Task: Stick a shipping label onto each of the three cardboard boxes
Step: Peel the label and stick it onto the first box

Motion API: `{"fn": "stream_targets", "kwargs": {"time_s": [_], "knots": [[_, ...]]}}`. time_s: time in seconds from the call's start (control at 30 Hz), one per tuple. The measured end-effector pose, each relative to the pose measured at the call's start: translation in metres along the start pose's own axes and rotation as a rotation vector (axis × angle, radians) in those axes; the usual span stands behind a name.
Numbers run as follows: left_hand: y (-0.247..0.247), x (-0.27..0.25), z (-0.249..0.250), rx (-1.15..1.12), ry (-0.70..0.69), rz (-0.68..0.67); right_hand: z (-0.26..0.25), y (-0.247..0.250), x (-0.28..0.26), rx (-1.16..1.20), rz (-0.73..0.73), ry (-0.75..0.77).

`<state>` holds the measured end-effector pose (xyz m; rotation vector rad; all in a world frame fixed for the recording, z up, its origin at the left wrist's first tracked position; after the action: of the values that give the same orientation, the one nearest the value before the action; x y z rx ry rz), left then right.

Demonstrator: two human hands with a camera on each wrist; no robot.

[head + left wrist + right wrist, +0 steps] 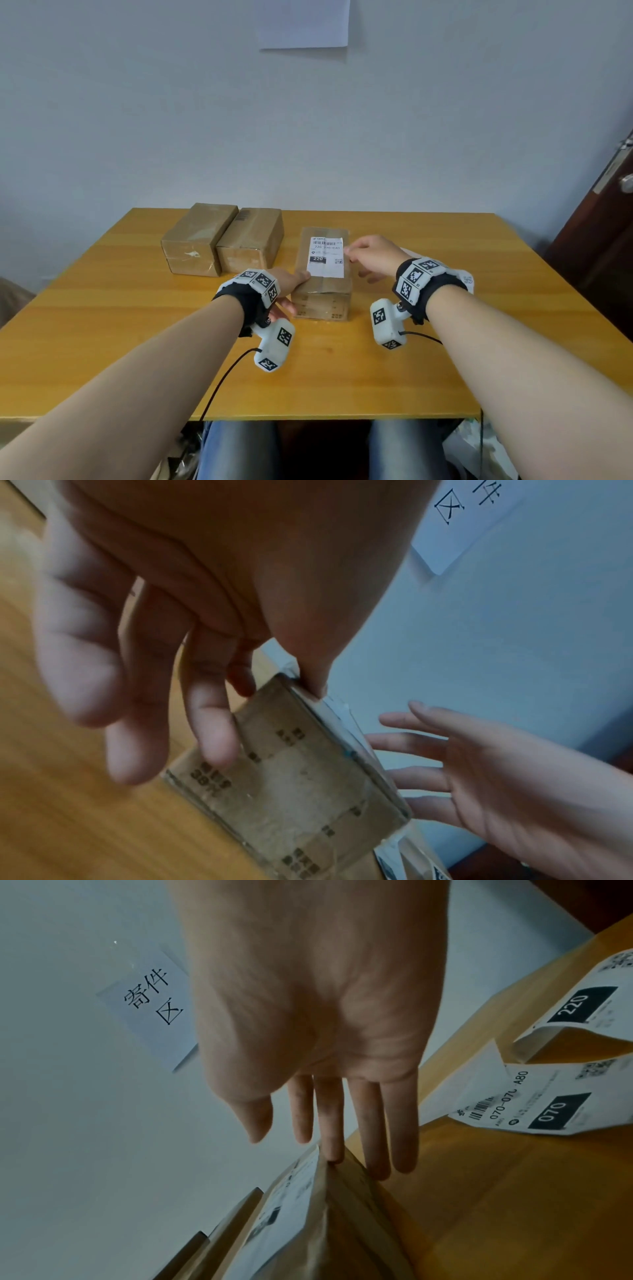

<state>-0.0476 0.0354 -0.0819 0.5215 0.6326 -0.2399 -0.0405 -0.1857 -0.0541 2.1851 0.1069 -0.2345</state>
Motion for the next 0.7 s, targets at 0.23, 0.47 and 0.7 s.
{"fn": "stream_targets", "kwargs": {"time_s": [0.23,0.47,0.7], "knots": [[-0.015,0.028,0.017,-0.191,-0.065,0.036,0.018,-0.002,0.009,-0.07,-0.045,-0.01],[-0.029,0.057,0.05,-0.112,-0.249,0.199,0.035,-0.002,0.033,-0.146,0.01,0.099],[-0.033,0.089,0.061,0.374,-0.507,0.179,0.049,0.0,0.068,-0.238,0.075,0.074]]}}
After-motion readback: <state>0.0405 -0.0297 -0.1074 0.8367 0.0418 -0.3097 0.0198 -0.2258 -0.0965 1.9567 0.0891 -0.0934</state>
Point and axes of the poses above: each hand's wrist, its own x-axis towards the middle knuckle, its own y-axis out of the back of the hand, z = x × y, the point moved 1 cm from there along x, towards the middle knuckle, and after that the axes turned 11 degrees about -x, right-handed, at the moved point
